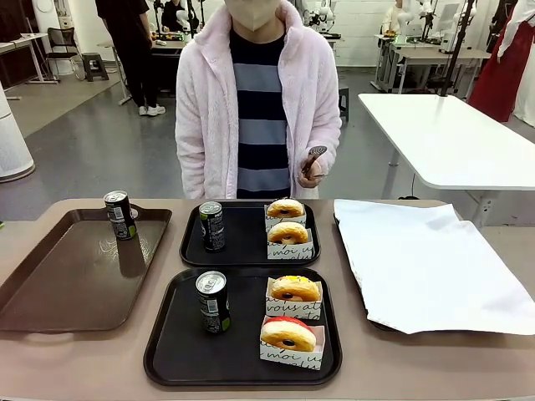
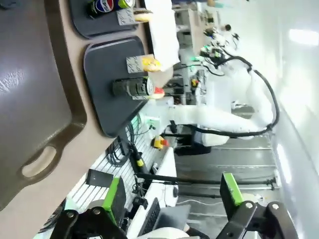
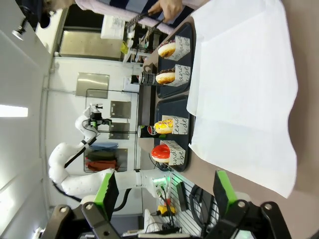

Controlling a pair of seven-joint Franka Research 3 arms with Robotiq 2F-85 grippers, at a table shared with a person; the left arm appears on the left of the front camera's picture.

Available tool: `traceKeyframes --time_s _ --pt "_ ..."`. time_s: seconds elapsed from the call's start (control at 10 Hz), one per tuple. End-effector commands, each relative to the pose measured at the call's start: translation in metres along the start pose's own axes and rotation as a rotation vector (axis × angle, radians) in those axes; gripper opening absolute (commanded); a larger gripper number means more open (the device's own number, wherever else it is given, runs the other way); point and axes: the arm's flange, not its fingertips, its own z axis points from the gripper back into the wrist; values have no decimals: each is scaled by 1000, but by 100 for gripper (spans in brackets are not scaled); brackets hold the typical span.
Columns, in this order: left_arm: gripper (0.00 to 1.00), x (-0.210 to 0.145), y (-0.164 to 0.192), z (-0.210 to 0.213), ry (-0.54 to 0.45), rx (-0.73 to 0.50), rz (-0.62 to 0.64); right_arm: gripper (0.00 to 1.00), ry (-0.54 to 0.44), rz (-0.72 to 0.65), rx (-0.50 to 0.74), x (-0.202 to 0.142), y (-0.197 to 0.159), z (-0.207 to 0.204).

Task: Set up donuts and drinks on trays.
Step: Pick up one Pepsi coke from the Handle tray and place it on the Flat Tray without a Pepsi coke.

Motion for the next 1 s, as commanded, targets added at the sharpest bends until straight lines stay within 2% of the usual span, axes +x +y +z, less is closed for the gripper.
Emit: traceKeyframes --time_s 0.0,0.1,0.4,0.9 --pt "99 13 19 30 -60 -3 31 100 -3 0 14 0 0 0" --pt "99 8 31 41 -122 -15 47 100 -3 0 14 0 0 0" --pt "99 2 48 71 -321 57 36 100 -3 0 14 0 0 0" --pt "99 -1 58 110 -441 65 98 100 -3 0 14 0 0 0"
